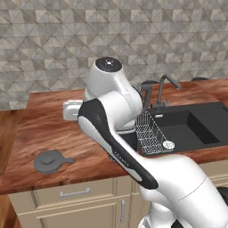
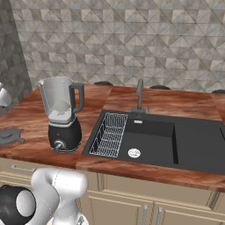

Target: Open the blender lid, put the pear in the blender, close the lid, and start the blender.

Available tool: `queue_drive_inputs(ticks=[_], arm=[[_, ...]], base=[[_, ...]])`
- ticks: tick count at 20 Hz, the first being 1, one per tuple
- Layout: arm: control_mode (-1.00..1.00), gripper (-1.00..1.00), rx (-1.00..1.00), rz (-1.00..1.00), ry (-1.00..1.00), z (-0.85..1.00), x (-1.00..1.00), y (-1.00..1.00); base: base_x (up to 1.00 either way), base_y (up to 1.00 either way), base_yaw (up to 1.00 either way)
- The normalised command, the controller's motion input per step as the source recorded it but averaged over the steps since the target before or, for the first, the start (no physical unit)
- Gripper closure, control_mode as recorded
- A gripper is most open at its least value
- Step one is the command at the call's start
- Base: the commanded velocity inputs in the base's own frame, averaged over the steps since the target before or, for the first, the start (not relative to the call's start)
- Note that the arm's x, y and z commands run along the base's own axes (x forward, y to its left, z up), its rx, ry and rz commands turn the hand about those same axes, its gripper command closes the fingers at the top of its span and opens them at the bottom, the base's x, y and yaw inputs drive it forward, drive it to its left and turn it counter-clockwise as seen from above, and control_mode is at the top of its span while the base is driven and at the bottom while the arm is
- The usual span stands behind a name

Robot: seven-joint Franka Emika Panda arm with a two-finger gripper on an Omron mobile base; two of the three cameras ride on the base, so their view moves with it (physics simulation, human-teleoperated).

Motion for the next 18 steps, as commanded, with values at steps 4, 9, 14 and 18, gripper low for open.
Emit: queue_drive_inputs(ticks=[4,9,14,18], arm=[[-1.00,-1.00,-0.21,0.09,0.05,-0.69,-0.05,0.47],[-1.00,-1.00,-0.24,0.00,0.07,-0.53,0.21,0.34],[-1.00,-1.00,-0.07,0.16,0.13,-0.57,0.46,0.00],[-1.00,-1.00,0.00,0.26,0.17,-0.57,0.49,0.00]], base=[[0.00,0.00,0.00],[0.00,0.00,0.00],[0.00,0.00,0.00],[0.00,0.00,0.00]])
